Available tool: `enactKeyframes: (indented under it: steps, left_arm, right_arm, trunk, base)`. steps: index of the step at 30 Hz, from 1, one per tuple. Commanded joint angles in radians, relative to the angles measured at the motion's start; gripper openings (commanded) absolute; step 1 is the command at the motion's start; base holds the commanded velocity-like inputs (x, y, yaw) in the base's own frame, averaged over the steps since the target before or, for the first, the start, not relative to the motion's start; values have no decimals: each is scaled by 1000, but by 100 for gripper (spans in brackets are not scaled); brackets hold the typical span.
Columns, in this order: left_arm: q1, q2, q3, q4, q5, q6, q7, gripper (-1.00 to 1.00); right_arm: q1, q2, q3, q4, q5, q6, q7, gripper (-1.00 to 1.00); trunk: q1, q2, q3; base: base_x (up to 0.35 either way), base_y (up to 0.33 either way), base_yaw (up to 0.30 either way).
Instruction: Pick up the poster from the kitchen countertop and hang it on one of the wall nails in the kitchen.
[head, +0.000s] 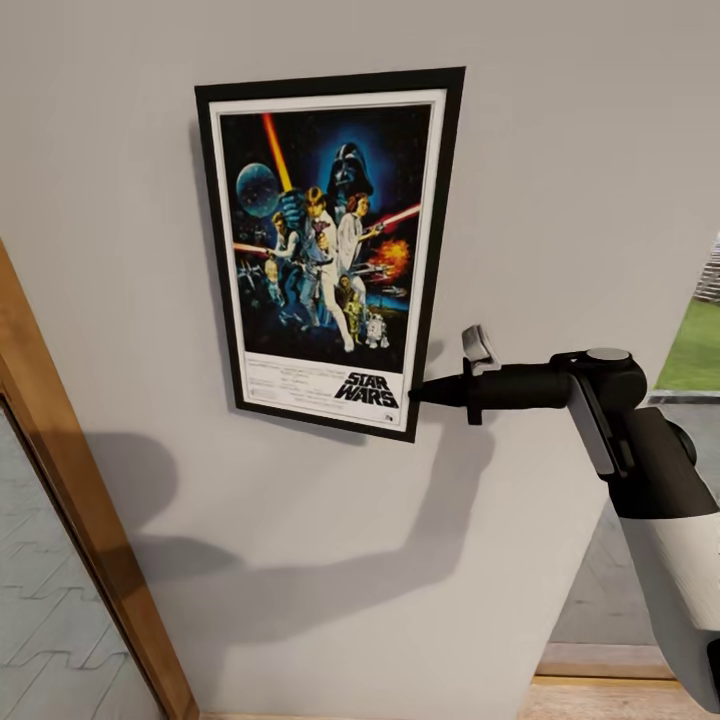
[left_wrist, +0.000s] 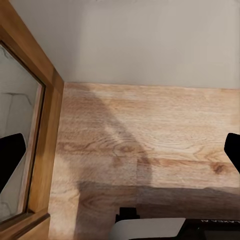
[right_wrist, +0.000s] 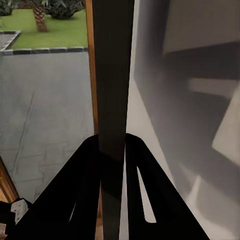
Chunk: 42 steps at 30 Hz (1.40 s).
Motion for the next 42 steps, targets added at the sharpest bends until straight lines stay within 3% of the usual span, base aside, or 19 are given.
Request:
enactKeyframes:
  steps: [1, 42]
  left_arm:
    - [0, -1, 5, -1, -3, -1, -7, 100]
    - [0, -1, 5, 4, -1, -5, -5, 100]
  right_arm:
    - [0, -1, 2, 0, -7, 9, -1, -100]
    - [1, -7, 1, 14, -4, 6, -4, -100]
  trunk:
    - [0, -1, 0]
    - [0, -1, 0]
  base:
    - [0, 0, 0]
    - [15, 0, 0]
